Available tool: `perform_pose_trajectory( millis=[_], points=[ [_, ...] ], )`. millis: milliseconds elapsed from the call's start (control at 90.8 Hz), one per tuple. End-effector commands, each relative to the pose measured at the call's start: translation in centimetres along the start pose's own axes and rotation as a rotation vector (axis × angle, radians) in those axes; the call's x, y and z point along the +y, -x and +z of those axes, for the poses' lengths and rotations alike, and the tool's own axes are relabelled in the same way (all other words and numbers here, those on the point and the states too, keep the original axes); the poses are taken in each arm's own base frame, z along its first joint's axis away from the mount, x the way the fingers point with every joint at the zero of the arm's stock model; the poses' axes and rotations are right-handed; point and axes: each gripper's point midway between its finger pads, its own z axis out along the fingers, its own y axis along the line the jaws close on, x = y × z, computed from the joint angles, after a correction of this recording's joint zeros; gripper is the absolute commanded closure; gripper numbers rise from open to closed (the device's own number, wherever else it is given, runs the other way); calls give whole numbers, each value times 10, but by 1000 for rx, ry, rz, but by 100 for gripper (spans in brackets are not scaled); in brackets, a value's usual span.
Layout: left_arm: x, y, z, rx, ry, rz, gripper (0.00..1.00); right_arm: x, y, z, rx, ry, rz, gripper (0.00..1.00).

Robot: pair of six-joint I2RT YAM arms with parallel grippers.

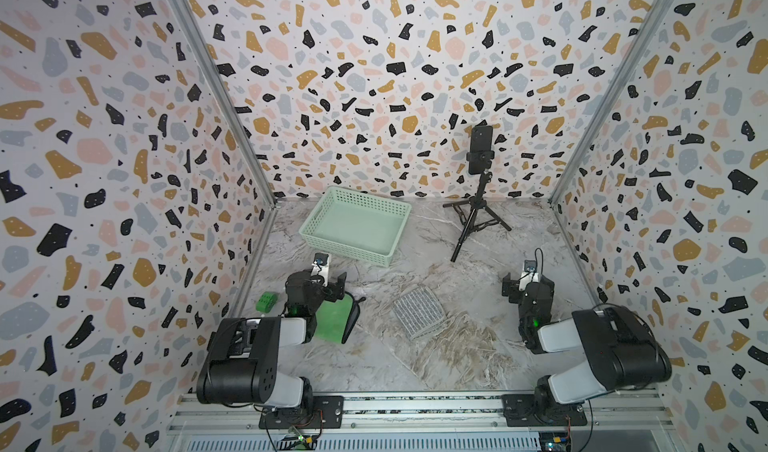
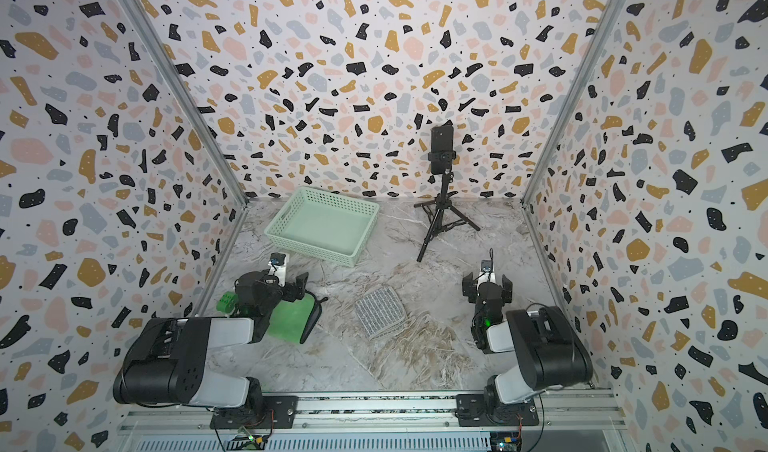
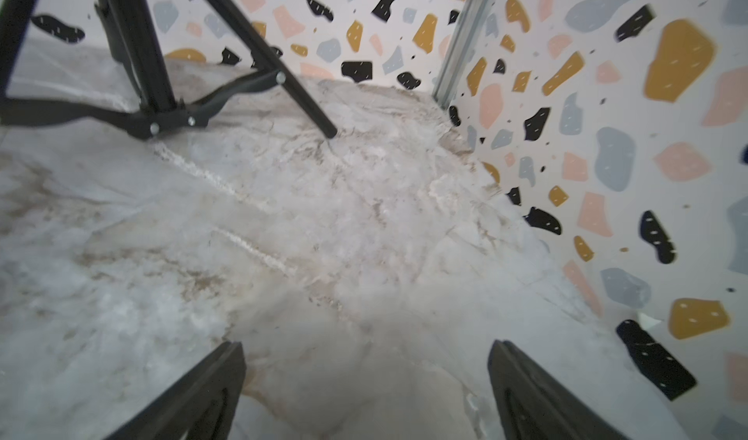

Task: Fold the square dishcloth
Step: Reset both arms

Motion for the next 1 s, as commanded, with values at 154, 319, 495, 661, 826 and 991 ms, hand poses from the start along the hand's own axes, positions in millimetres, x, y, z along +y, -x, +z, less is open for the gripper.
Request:
perform_pose_trajectory(
  millis=[154,319,495,661,826,991],
  points=[
    [4,20,0,-61,13,10,11,-4,32,23,-15,68,77,0],
    [4,20,0,-61,13,9,10,-4,28,21,14,69,77,0],
    [4,20,-1,-62,13,10,10,-4,31,21,-16,69,75,0],
    [4,20,-1,-63,13,10,10,-4,31,21,-7,71,77,0],
    [4,21,-1,-65,13,11,10,-4,30,21,-6,70,77,0],
    [4,20,0,-62,13,9,9,-4,31,21,-10,71,77,0]
  ],
)
